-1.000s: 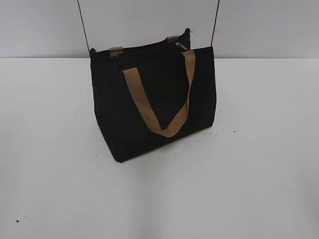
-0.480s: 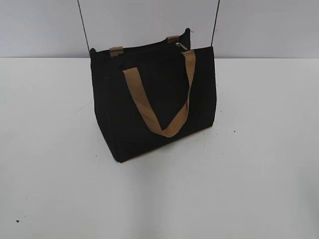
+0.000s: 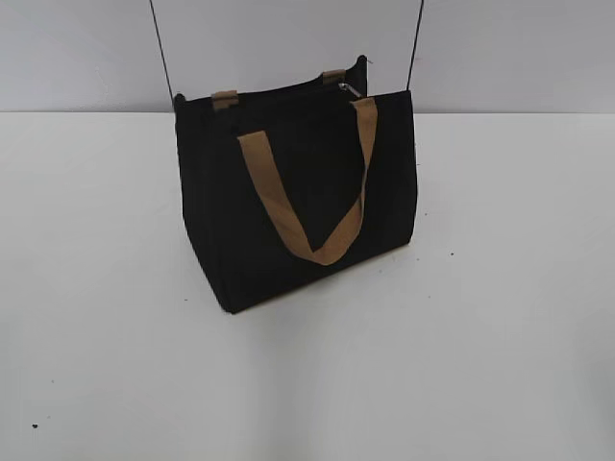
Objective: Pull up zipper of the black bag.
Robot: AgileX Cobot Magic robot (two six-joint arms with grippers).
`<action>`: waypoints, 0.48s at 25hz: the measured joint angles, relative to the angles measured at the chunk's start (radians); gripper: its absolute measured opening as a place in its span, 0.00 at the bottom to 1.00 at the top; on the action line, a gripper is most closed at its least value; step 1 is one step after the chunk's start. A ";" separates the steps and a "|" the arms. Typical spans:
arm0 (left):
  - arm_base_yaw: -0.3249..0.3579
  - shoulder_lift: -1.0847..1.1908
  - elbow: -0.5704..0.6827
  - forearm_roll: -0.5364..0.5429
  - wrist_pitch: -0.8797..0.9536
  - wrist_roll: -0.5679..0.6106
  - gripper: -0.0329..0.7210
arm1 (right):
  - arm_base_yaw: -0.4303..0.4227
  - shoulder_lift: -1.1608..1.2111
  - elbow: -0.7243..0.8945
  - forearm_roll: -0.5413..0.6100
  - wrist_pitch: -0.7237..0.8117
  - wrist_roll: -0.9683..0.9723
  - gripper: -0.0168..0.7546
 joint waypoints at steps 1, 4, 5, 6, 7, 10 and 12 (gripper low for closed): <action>0.000 0.000 0.000 0.001 0.000 0.000 0.54 | 0.000 0.000 0.000 0.000 0.000 0.000 0.49; 0.012 0.000 0.000 0.008 -0.001 0.000 0.54 | 0.000 0.000 0.000 0.000 0.000 0.000 0.49; 0.030 0.000 0.000 0.008 -0.001 0.000 0.54 | 0.000 0.000 0.000 0.000 0.000 0.000 0.49; 0.055 0.000 0.001 0.008 -0.002 0.000 0.54 | 0.000 0.000 0.000 0.000 0.000 0.000 0.49; 0.080 -0.001 0.000 0.008 -0.002 0.000 0.54 | 0.000 0.000 0.000 0.000 0.000 0.000 0.49; 0.147 -0.001 0.000 -0.001 -0.003 0.000 0.54 | 0.000 0.000 0.000 0.000 0.000 0.000 0.49; 0.168 -0.001 0.000 -0.002 -0.004 0.000 0.54 | 0.000 0.000 0.000 0.000 0.000 0.000 0.49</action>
